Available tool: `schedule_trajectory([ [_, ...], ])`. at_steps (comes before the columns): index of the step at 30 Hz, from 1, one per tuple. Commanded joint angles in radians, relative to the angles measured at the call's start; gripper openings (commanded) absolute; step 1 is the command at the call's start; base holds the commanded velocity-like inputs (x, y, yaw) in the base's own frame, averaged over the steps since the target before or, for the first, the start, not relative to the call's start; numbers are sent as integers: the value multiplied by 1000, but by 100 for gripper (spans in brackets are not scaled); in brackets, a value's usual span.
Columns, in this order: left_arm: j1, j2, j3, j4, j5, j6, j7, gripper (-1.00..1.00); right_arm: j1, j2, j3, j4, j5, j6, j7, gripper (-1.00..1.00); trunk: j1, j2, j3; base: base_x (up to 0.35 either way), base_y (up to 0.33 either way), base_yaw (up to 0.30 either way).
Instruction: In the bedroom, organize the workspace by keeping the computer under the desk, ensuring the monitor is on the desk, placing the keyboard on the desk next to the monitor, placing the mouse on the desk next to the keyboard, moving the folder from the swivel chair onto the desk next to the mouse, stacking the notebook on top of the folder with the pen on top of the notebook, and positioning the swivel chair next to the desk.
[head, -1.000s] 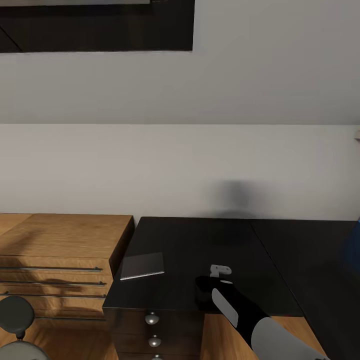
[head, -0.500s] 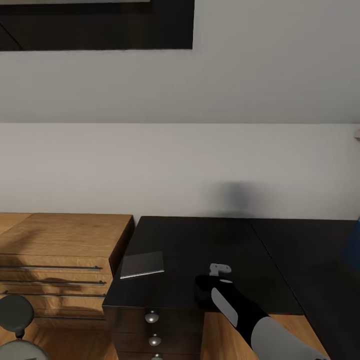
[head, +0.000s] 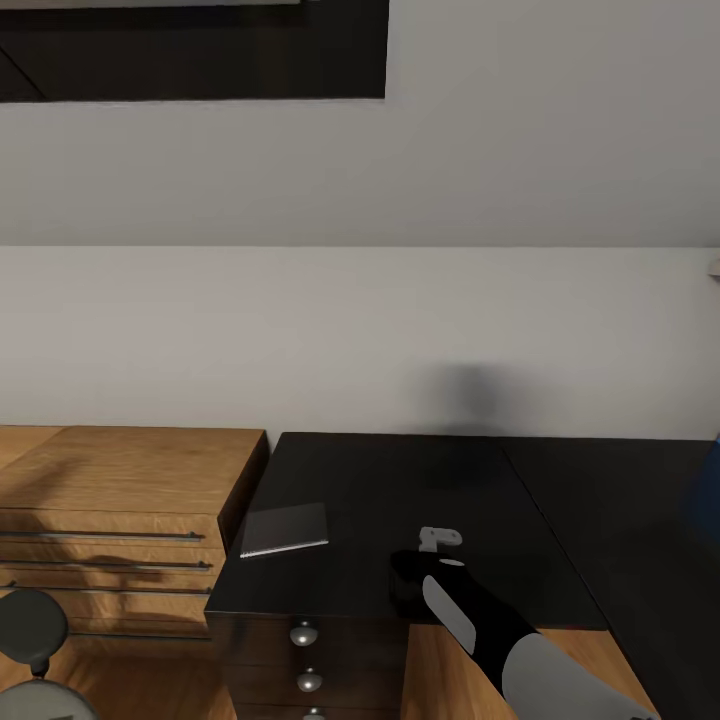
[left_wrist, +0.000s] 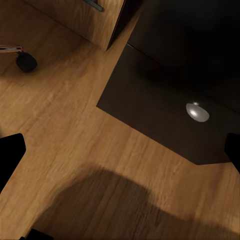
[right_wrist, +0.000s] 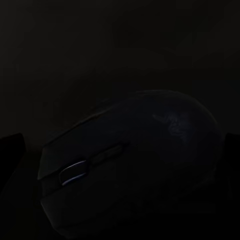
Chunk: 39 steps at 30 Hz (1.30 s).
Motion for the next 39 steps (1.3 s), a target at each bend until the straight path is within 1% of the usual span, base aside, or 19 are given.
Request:
schedule_trajectory([
  [1,0,1,-7,0,11,-3,-3,100,0,-1,5,10,-27,3,-6,100,4,0,-1,0,0,0],
  [31,0,1,-7,-1,11,-3,-3,100,0,-1,5,10,-26,1,-11,100,4,0,-1,0,0,0],
  [32,0,1,-7,-1,11,-3,-3,100,0,-1,5,10,-26,1,-11,-100,4,0,-1,0,0,0],
  [39,0,1,-7,-1,11,-3,-3,100,0,-1,5,10,-26,1,-11,-100,4,0,-1,0,0,0],
])
